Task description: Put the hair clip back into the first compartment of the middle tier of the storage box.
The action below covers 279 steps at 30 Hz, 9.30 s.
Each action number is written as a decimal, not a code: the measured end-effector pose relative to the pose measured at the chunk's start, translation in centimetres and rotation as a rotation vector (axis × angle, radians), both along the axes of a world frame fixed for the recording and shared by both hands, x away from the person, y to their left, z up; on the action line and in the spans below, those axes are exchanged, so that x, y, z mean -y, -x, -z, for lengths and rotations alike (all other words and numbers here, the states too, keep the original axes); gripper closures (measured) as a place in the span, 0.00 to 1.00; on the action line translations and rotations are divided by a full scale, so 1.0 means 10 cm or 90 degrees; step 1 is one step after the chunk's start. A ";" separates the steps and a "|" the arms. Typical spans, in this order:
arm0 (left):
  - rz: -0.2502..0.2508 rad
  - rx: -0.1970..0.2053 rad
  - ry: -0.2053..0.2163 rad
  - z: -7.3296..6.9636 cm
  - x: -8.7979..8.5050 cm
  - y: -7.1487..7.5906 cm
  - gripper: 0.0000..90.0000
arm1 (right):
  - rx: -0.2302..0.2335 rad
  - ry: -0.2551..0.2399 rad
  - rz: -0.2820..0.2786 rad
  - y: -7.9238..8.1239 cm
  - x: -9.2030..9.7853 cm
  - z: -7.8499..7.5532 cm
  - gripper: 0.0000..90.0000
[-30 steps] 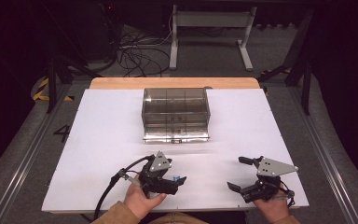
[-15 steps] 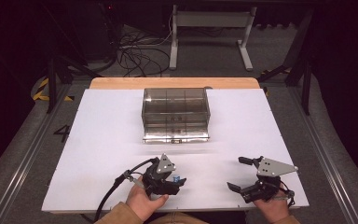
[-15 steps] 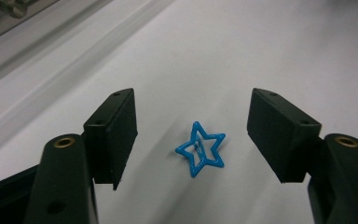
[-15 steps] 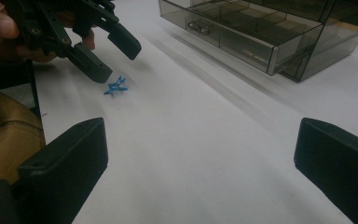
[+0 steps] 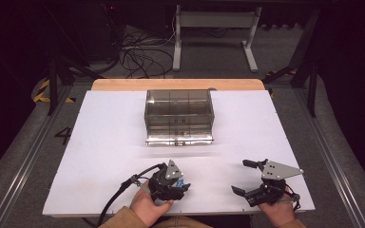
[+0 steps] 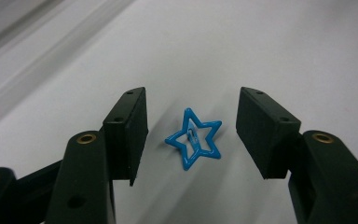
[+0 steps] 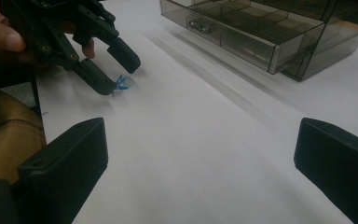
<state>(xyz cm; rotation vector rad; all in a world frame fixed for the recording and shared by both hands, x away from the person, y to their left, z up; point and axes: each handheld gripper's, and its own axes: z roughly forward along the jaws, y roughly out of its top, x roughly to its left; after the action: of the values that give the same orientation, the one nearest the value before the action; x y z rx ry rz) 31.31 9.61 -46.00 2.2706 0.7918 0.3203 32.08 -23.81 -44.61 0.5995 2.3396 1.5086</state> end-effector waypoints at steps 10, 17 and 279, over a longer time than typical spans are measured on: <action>-0.011 0.014 -0.023 0.03 0.05 0.03 0.53 | -0.003 0.001 0.000 0.00 0.00 0.00 0.04; -0.016 0.013 -0.023 0.03 0.03 0.05 0.59 | -0.002 0.001 0.000 0.00 0.00 0.00 0.04; -0.147 0.054 0.045 -0.69 -0.67 -1.02 0.62 | -0.015 0.014 -0.015 -0.03 -0.03 0.04 0.04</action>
<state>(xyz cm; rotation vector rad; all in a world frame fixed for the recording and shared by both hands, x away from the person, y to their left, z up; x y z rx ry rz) 41.55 16.34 -39.11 2.0880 1.0074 0.4836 32.42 -23.47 -45.03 0.5892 2.3852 1.4915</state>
